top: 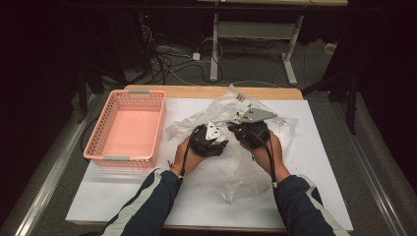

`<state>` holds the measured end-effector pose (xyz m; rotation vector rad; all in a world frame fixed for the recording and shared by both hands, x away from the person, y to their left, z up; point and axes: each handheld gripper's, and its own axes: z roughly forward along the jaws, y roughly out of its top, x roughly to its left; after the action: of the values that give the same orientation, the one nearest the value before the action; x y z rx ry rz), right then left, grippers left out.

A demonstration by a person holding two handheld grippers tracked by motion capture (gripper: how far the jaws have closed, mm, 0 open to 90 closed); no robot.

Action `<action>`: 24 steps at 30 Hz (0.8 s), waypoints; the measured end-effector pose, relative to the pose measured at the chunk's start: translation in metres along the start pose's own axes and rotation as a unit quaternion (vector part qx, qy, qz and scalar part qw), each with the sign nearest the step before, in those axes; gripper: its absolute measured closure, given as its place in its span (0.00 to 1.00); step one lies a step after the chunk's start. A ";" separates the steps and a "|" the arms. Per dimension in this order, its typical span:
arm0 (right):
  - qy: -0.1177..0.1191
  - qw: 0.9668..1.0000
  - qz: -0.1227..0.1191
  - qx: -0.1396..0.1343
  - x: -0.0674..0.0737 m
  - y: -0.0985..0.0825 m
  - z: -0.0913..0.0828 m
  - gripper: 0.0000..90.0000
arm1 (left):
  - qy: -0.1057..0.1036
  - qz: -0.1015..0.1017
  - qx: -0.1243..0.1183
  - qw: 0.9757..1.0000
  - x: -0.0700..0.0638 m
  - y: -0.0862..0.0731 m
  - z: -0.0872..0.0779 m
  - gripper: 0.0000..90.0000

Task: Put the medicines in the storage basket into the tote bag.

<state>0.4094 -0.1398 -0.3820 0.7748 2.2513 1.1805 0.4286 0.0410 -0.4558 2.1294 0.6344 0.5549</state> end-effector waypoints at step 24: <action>0.050 0.999 -0.017 0.009 0.014 -0.011 -0.017 1.00 | 0.026 0.043 0.000 0.999 0.015 -0.007 -0.105 0.21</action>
<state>0.3854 -0.1455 -0.3845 0.6945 2.3500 1.2099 0.3773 0.1156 -0.4001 2.1565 0.5745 0.6590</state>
